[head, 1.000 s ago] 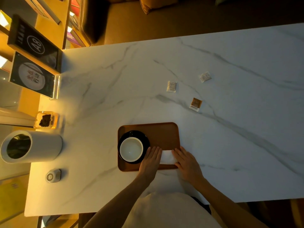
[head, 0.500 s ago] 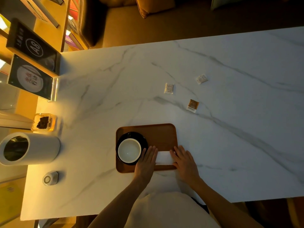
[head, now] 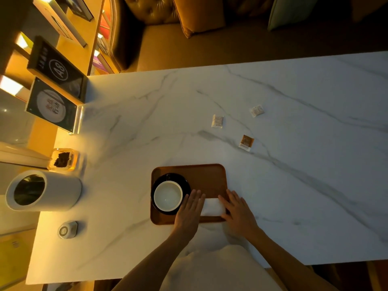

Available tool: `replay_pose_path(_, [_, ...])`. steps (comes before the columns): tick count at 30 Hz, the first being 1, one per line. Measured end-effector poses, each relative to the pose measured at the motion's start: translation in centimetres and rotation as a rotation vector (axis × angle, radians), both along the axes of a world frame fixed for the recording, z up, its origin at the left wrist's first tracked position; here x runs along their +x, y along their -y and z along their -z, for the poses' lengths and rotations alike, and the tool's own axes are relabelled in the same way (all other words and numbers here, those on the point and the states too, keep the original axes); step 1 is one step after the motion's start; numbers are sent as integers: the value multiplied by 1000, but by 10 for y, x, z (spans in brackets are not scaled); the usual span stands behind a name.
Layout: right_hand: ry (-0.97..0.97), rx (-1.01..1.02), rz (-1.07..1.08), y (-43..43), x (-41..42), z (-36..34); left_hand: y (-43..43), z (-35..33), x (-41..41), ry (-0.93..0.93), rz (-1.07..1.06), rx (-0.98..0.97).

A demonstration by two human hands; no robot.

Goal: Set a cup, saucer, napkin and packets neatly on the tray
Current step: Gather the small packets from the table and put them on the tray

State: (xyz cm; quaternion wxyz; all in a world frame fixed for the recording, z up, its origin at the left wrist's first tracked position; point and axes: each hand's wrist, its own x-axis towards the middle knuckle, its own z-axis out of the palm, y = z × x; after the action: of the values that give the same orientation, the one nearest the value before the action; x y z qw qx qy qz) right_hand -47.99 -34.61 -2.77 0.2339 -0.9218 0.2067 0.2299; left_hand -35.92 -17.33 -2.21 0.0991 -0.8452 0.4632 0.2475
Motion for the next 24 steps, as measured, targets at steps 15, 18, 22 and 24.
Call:
replay_pose_path(15, [129, -353, 135, 63, 3, -88, -12, -94, 99, 228, -269, -172])
replay_pose_path(18, [144, -347, 145, 59, 8, -95, -13, -99, 99, 223, -290, -150])
replay_pose_path(22, [160, -303, 146, 60, 8, -103, -11, -110, 100, 131, -308, -150])
replay_pose_path(24, [162, -285, 170, 67, 10, -107, -4, -117, 103, 75, -325, -157])
